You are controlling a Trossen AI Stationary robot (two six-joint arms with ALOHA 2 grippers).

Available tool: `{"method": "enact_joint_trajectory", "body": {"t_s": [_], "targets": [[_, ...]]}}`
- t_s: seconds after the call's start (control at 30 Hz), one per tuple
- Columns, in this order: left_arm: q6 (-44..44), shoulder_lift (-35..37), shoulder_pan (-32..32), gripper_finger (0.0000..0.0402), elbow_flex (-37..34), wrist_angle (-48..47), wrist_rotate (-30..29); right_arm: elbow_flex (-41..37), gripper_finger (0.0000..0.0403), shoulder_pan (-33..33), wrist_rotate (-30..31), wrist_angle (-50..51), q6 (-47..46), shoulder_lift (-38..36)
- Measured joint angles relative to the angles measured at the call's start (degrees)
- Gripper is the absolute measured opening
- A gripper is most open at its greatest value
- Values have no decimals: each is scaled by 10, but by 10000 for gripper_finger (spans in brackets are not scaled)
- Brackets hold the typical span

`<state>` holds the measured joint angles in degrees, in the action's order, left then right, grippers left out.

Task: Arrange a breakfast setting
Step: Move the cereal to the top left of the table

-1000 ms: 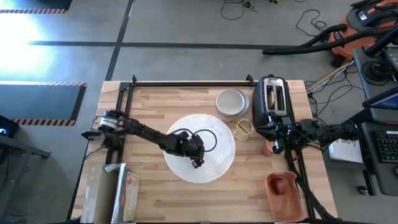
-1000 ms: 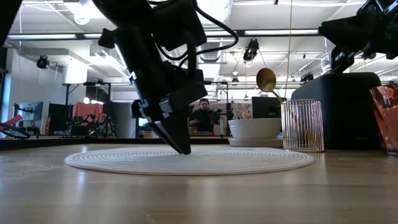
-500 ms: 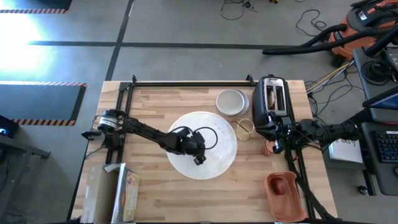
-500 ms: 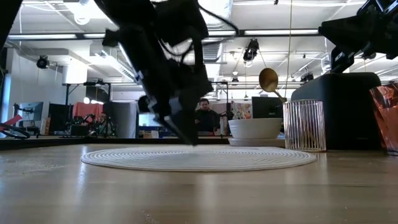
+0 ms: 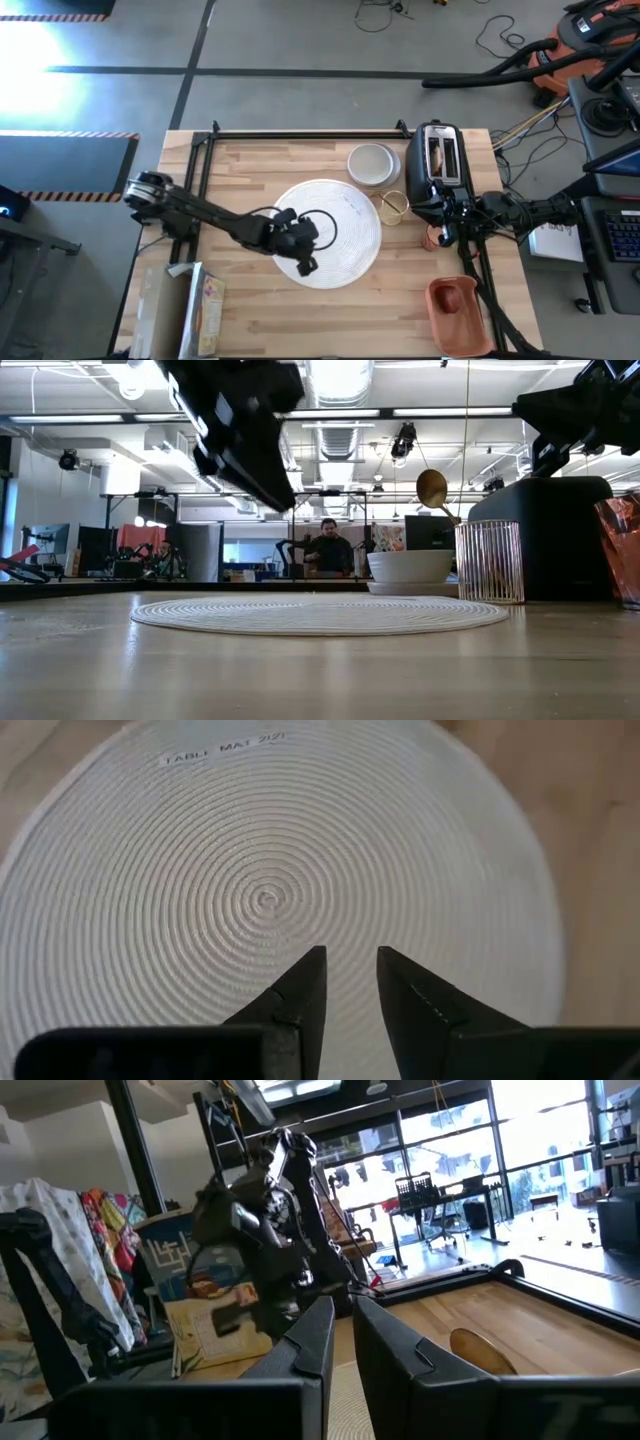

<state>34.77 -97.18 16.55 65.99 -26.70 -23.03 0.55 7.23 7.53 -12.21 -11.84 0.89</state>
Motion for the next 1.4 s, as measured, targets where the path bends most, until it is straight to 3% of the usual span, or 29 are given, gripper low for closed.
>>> {"method": "enact_joint_trajectory", "body": {"t_s": [0.4, 0.63, 1.07, 1.17, 1.4], "targets": [[-95, 61, 47, 75, 0, -127, 76, 0, 34, 0, 0, 0, 0, 0], [-52, 97, 50, 77, 0, -172, 74, 0, 34, 0, 0, 0, 0, 0], [-38, 209, 40, 170, 0, -259, 40, 0, 34, 0, 0, 0, 0, 0], [-38, 237, 37, 180, 26, -308, 40, 0, 34, 0, 0, 0, 0, 0], [7, 245, 30, 183, 165, -471, 40, 0, 34, 0, 0, 0, 0, 0]]}}
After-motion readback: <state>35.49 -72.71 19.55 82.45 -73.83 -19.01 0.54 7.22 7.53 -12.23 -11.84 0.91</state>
